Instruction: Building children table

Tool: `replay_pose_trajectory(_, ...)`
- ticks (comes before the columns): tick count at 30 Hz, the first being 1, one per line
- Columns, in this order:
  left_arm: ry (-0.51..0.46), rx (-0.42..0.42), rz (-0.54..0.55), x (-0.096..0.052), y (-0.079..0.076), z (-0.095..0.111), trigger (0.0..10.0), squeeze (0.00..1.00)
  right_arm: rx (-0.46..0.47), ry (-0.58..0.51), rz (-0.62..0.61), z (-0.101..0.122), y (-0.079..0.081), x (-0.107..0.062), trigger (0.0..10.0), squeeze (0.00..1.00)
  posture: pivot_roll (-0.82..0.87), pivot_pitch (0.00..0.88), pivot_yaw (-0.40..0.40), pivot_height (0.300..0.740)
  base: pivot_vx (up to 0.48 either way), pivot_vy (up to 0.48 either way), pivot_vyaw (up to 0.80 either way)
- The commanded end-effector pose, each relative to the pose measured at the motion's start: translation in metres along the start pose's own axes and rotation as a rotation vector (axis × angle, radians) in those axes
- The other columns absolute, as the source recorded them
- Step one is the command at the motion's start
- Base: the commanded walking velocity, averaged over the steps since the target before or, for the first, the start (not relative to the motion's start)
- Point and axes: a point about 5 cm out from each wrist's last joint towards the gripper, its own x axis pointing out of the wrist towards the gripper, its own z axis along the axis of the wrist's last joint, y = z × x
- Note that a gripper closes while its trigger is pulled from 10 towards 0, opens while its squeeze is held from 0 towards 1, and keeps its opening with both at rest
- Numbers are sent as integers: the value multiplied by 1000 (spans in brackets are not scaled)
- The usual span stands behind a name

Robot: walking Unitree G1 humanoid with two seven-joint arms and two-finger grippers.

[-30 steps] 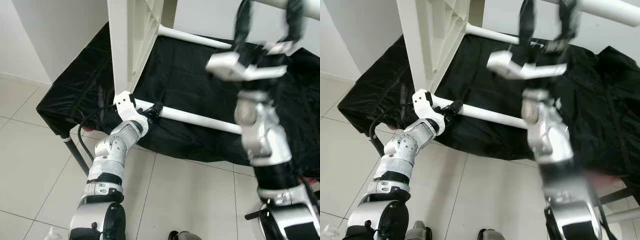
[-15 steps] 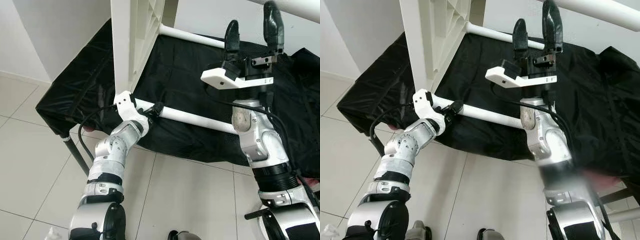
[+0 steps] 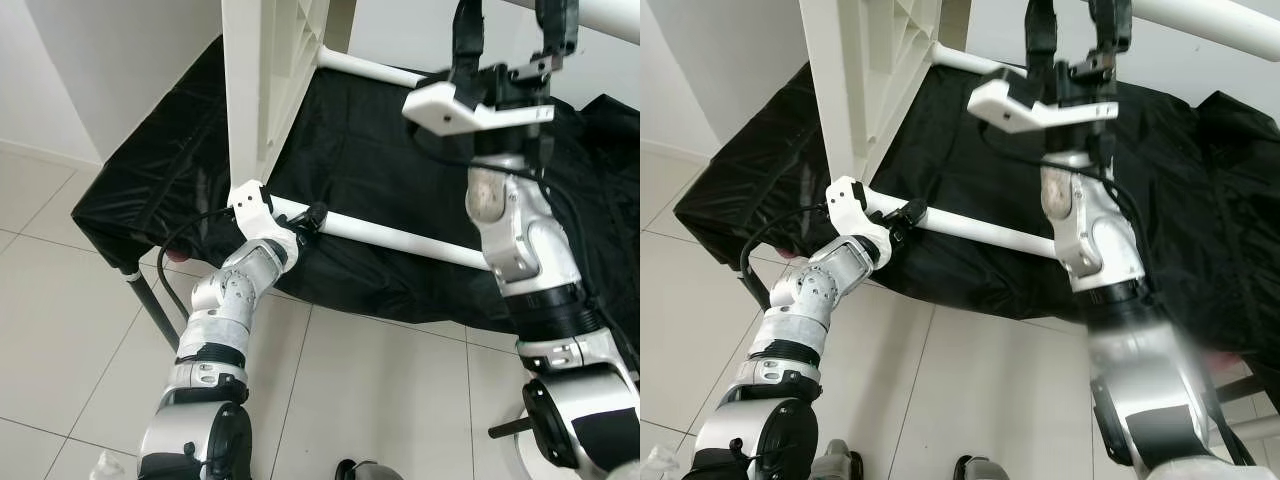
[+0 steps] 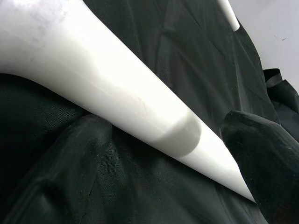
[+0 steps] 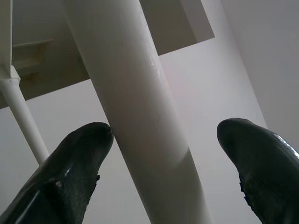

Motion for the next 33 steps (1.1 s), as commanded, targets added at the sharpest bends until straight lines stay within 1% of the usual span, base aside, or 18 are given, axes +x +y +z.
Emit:
replay_pose_trajectory(1, -23, 19, -43, 4, -12, 5, 10000, 0, -1, 12, 10, -4, -1, 4, 10000, 0, 66, 104, -72, 740, 0, 0, 0)
replay_pose_trajectory(2, -23, 19, -43, 4, -12, 5, 10000, 0, -1, 12, 10, -4, -1, 4, 10000, 0, 66, 104, -72, 740, 0, 0, 0)
replay_pose_trajectory(4, -24, 20, -43, 4, -12, 5, 10000, 0, -9, 20, 61, -6, 3, 13, 10000, 0, 64, 105, -72, 740, 0, 0, 0)
replay_pose_trajectory(6, -23, 20, -42, 4, -12, 5, 10000, 0, 10, 23, 92, -5, 4, 21, 10000, 0, 63, 107, -71, 740, 0, 0, 0)
replay_pose_trajectory(8, -24, 20, -42, 4, -12, 5, 10000, 0, 30, 28, 119, -4, 4, 28, 10000, 0, 61, 110, -73, 740, 0, 0, 0)
replay_pose_trajectory(9, -24, 20, -42, 4, -12, 5, 10000, 0, 30, 28, 119, -4, 4, 28, 10000, 0, 61, 110, -73, 740, 0, 0, 0)
replay_pose_trajectory(10, -23, 20, -41, 3, -12, 4, 10000, 0, 32, 25, 130, -3, 3, 35, 10000, 0, 60, 112, -73, 740, 0, 0, 0)
replay_pose_trajectory(11, -23, 20, -41, 3, -12, 4, 10000, 0, 32, 25, 130, -3, 3, 35, 10000, 0, 60, 112, -73, 740, 0, 0, 0)
replay_pose_trajectory(12, -24, 20, -40, 4, -12, 4, 10000, 0, 46, 6, 152, 1, 2, 42, 10000, 0, 57, 115, -75, 740, 0, 0, 0)
replay_pose_trajectory(19, -24, 20, -39, 3, -12, 4, 10000, 0, 61, -11, 167, 3, 1, 47, 10000, 0, 56, 117, -75, 740, 0, 0, 0)
replay_pose_trajectory(20, -24, 18, -39, 3, -13, 3, 10000, 0, 66, -16, 193, 5, 1, 49, 3843, 0, 55, 120, -79, 740, 0, 0, 0)
replay_pose_trajectory(21, -24, 18, -39, 3, -13, 3, 10000, 0, 66, -16, 193, 5, 1, 49, 3843, 0, 55, 120, -79, 740, 0, 0, 0)
replay_pose_trajectory(22, -24, 15, -39, 3, -13, 3, 10000, 0, 71, -18, 227, 7, 0, 51, 0, 0, 54, 122, -81, 740, 0, 0, 0)
replay_pose_trajectory(25, -23, 12, -40, 3, -13, 2, 10000, 0, 76, -16, 253, 7, -1, 51, 0, 0, 54, 123, -82, 740, 0, 0, 0)
replay_pose_trajectory(27, -14, 8, -44, 2, -14, 0, 10000, 0, 102, 19, 279, 5, -2, 47, 0, 0, 53, 123, -78, 740, 0, 0, 0)
replay_pose_trajectory(30, -9, 8, -44, 2, -15, -1, 10000, 0, 114, 39, 278, 3, -3, 45, 0, 0, 52, 125, -78, 740, 0, 0, 0)
replay_pose_trajectory(32, 6, 1, -46, 1, -17, -4, 10000, 0, 176, 106, 265, 0, -6, 41, 0, 0, 49, 127, -71, 740, 0, 0, 0)
replay_pose_trajectory(33, 6, 1, -46, 1, -17, -4, 10000, 0, 176, 106, 265, 0, -6, 41, 0, 0, 49, 127, -71, 740, 0, 0, 0)
